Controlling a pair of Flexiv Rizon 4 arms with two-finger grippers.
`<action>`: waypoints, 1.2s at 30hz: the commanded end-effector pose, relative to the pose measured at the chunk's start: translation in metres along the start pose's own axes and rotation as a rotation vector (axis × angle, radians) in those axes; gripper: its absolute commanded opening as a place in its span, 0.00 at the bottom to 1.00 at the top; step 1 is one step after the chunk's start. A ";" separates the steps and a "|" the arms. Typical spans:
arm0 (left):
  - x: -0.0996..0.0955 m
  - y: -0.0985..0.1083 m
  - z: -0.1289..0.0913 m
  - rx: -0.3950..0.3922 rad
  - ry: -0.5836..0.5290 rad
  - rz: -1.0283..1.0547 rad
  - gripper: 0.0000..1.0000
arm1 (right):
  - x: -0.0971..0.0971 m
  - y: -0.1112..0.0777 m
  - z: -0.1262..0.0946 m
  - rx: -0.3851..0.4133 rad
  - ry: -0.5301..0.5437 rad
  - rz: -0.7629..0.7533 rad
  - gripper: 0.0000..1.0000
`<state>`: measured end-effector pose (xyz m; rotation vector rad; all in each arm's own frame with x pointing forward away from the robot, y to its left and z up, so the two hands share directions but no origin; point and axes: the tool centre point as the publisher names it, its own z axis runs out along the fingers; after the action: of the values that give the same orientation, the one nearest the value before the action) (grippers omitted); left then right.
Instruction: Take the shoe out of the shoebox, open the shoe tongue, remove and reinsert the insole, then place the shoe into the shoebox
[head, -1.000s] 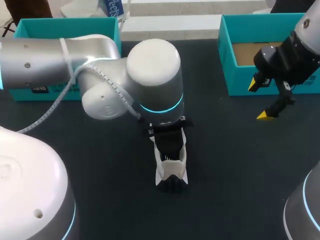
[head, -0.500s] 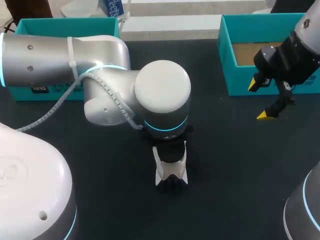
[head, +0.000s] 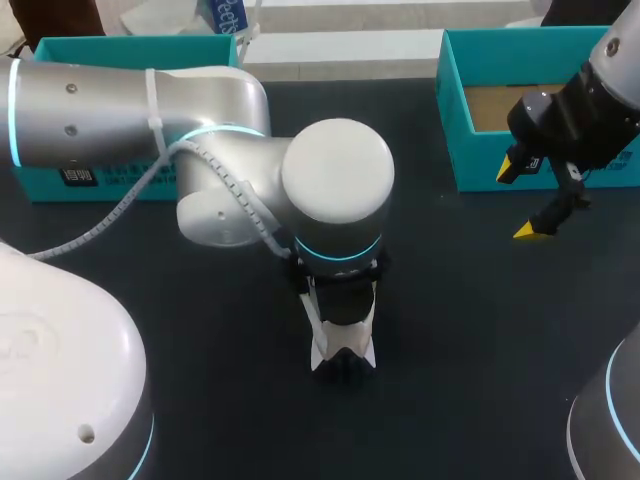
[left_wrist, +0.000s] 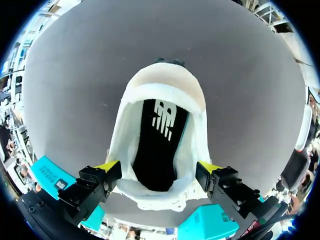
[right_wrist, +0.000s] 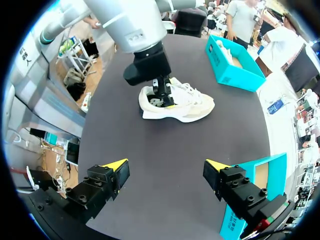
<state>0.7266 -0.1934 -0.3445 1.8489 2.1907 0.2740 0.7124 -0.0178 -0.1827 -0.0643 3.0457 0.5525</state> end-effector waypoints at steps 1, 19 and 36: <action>0.004 0.006 -0.007 0.005 -0.015 -0.007 1.00 | -0.002 0.000 0.001 0.002 0.002 0.000 1.00; 0.005 0.044 -0.024 -0.002 -0.042 -0.068 1.00 | -0.002 0.000 0.001 0.002 0.002 0.000 1.00; 0.003 0.042 -0.025 0.014 -0.051 -0.030 0.42 | -0.002 0.000 0.001 0.002 0.002 0.000 1.00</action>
<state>0.7580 -0.1842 -0.3090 1.8073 2.1938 0.2064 0.7124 -0.0178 -0.1827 -0.0643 3.0457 0.5524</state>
